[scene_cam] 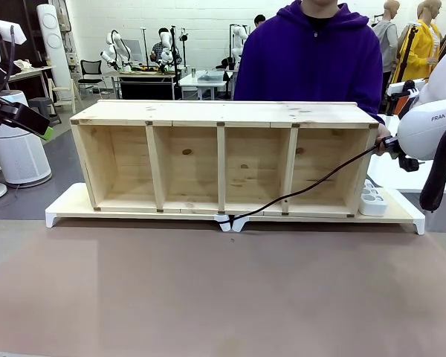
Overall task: Perform cable management.
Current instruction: Release the Power Cable when the human grasps it.
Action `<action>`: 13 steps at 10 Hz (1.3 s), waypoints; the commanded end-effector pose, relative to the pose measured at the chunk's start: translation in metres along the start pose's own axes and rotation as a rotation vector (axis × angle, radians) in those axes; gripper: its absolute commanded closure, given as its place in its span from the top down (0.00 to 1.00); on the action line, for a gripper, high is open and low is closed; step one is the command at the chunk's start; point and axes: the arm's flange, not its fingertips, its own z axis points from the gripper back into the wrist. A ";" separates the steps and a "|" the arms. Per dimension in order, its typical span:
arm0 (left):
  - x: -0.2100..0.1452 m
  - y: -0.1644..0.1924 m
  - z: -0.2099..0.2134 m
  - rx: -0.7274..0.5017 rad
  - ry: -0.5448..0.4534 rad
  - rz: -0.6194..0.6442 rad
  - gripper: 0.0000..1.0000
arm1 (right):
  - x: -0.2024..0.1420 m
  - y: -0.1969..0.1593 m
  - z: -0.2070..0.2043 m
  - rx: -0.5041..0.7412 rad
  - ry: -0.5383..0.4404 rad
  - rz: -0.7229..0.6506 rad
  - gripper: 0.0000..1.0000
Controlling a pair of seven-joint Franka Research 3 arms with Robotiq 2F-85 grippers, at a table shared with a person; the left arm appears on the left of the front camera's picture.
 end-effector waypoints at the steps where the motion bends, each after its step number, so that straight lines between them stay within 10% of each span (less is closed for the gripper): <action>1: 0.002 0.000 -0.001 0.005 -0.011 -0.004 1.00 | 0.001 -0.001 0.002 0.005 0.021 -0.007 0.55; 2: 0.002 0.000 -0.001 0.005 -0.011 -0.004 1.00 | 0.001 -0.002 0.003 0.003 0.024 -0.009 0.41; 3: 0.002 0.000 -0.001 0.005 -0.011 -0.004 1.00 | 0.001 -0.003 0.003 0.001 0.023 -0.009 0.75; 4: 0.002 0.000 -0.001 0.005 -0.011 -0.004 1.00 | 0.001 -0.003 0.003 0.000 0.023 -0.010 0.61; 5: 0.002 0.000 -0.001 0.005 -0.011 -0.004 1.00 | 0.001 -0.004 0.004 0.000 0.022 -0.013 0.95; 6: 0.002 0.000 -0.001 0.005 -0.011 -0.004 1.00 | 0.001 -0.004 0.004 -0.001 0.021 -0.015 0.81; 7: 0.002 0.000 -0.001 0.005 -0.011 -0.004 1.00 | 0.000 -0.004 0.004 0.000 0.021 -0.013 1.00; 13: 0.002 0.000 -0.001 0.005 -0.011 -0.004 1.00 | -0.001 -0.003 0.001 -0.004 0.011 -0.005 1.00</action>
